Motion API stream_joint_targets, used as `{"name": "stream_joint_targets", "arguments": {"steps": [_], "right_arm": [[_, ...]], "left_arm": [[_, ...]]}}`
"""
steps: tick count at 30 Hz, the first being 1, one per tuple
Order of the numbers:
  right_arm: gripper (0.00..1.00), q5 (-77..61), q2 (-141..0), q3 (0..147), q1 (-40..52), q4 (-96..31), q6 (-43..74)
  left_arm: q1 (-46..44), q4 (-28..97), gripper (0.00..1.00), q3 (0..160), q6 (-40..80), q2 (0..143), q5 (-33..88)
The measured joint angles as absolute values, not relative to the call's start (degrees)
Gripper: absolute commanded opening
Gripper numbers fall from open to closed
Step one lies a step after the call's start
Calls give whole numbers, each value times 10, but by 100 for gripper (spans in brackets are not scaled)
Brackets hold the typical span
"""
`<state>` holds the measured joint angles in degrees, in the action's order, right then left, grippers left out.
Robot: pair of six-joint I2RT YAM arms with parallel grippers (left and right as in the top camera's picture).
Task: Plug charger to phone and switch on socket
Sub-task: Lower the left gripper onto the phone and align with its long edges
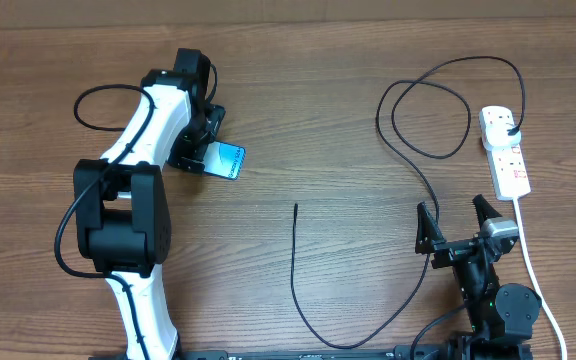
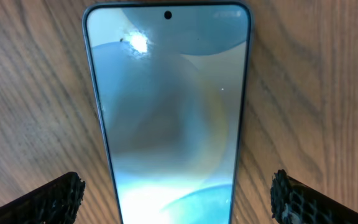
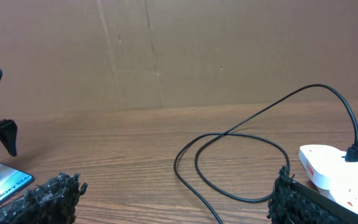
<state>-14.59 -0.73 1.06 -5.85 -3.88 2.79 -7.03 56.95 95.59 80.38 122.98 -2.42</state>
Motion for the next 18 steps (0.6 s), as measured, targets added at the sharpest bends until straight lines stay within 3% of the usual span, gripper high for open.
{"name": "stream_joint_targets", "arguments": {"steps": [18], "right_arm": [[100, -146, -7, 11, -58, -39, 28]], "left_arm": [[-71, 565, 99, 932, 804, 1236, -22]]}}
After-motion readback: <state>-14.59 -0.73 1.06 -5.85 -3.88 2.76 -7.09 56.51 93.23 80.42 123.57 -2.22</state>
